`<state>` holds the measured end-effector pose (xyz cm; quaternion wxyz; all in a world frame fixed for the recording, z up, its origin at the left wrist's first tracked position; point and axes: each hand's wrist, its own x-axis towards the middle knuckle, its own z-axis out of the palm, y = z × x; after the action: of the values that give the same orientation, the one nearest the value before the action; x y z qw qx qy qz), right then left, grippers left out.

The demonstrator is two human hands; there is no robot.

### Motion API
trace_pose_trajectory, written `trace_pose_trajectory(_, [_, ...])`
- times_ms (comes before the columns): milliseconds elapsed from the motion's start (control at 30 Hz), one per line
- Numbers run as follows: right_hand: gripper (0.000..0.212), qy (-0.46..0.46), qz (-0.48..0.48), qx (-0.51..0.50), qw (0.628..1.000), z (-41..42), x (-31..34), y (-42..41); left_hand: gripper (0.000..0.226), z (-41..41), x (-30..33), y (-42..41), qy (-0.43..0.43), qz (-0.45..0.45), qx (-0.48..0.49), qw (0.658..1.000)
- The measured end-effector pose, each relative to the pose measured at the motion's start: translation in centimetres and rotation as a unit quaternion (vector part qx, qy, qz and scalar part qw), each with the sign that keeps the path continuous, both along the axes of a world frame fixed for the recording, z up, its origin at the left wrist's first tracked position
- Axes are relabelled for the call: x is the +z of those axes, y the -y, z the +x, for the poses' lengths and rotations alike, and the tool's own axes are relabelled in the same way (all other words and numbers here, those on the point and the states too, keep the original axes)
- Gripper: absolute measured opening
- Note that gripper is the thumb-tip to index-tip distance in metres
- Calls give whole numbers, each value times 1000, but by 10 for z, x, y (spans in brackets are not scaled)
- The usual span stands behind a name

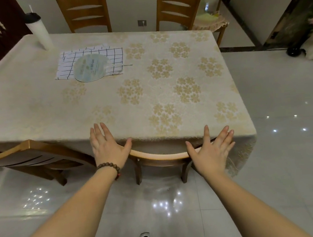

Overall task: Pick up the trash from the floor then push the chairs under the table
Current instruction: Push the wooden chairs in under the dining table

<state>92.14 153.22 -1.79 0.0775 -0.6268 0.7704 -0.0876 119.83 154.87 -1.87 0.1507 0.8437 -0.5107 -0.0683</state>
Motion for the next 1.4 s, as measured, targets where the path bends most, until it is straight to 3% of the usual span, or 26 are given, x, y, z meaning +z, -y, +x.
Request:
trace_pose_trajectory(300, [87, -27, 32, -3, 999, 3, 10, -3, 96, 6, 12, -1, 55, 65, -31, 996])
trace_pose_trajectory(567, [73, 49, 44, 54, 996, -23, 29, -31, 83, -54, 26, -21, -18, 42, -203, 978])
trace_pose_trajectory(833, [71, 107, 14, -26, 994, -39, 12, -98, 83, -149, 14, -47, -21, 49, -377, 925])
trace_pose_trajectory(1000, [71, 96, 36, -100, 990, -85, -1, -138, 83, -202, 10, -52, -22, 25, -447, 894])
trace_pose_trajectory(1167, [69, 78, 45, -167, 982, -154, -6, -160, 80, -270, 7, -56, -53, 34, -536, 842])
trace_pose_trajectory(1400, [68, 73, 36, -201, 976, -288, -18, -152, 77, -394, -13, -35, -22, 74, -536, 841])
